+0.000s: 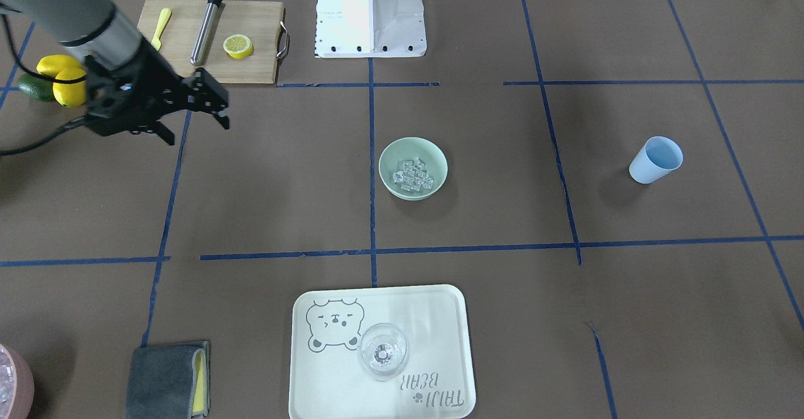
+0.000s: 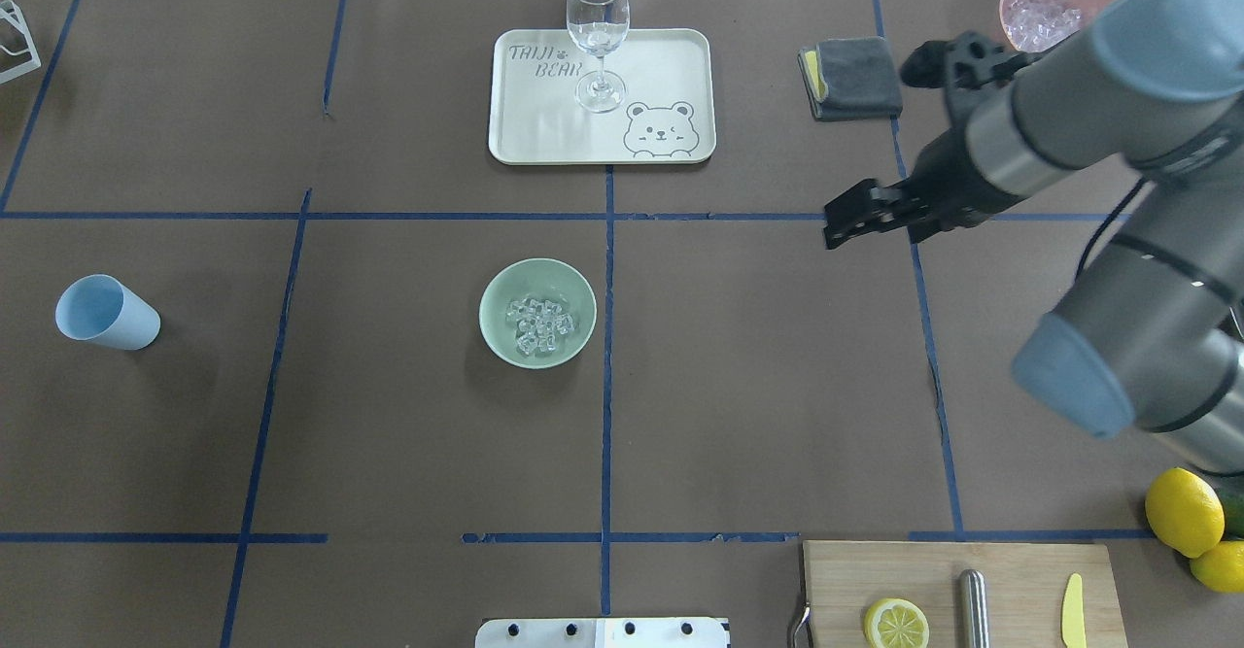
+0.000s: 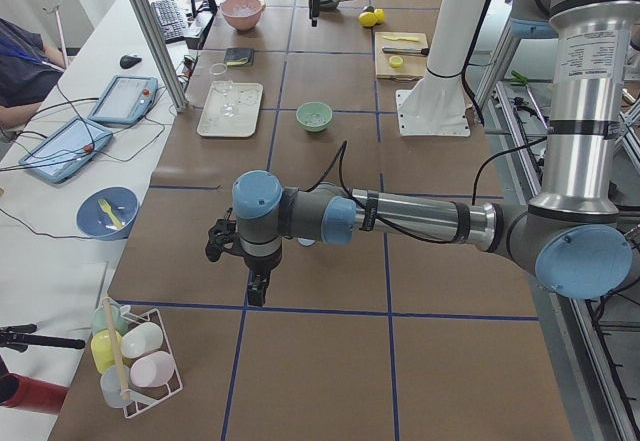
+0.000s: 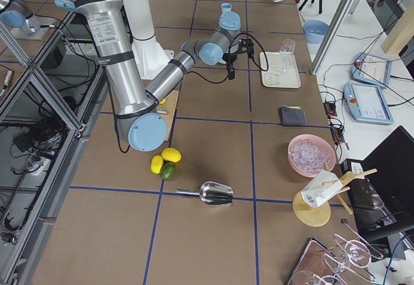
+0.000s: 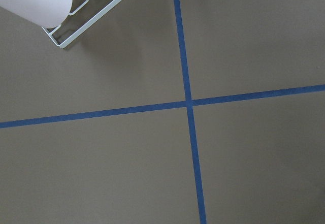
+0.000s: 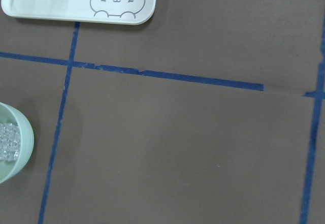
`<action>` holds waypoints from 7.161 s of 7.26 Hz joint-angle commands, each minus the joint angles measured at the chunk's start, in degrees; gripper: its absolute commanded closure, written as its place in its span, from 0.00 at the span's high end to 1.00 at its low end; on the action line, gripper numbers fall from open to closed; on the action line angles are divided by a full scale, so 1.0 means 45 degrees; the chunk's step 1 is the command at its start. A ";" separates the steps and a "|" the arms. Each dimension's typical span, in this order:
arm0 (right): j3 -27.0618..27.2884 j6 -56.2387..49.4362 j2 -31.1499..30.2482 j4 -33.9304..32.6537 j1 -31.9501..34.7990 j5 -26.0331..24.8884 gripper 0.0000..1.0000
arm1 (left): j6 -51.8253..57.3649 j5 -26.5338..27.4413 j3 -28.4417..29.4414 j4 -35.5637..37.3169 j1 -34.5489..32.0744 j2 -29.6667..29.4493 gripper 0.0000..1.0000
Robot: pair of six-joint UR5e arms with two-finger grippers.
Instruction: Pour ice into bowl
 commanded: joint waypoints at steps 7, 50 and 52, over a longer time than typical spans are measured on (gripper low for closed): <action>-0.6552 0.4352 0.6535 -0.1195 -0.3978 -0.4447 0.89 | 0.0004 0.0016 -0.0017 -0.0021 -0.0019 0.0052 1.00; -0.4859 -0.7703 -0.6527 0.7194 0.6052 0.2076 1.00 | 0.2074 -0.1156 0.0140 -0.0079 -0.0019 0.0424 1.00; -0.4800 -1.0575 -0.6490 0.4930 0.7848 0.2056 1.00 | 0.2094 -0.1156 0.0140 -0.0060 -0.0019 0.0443 1.00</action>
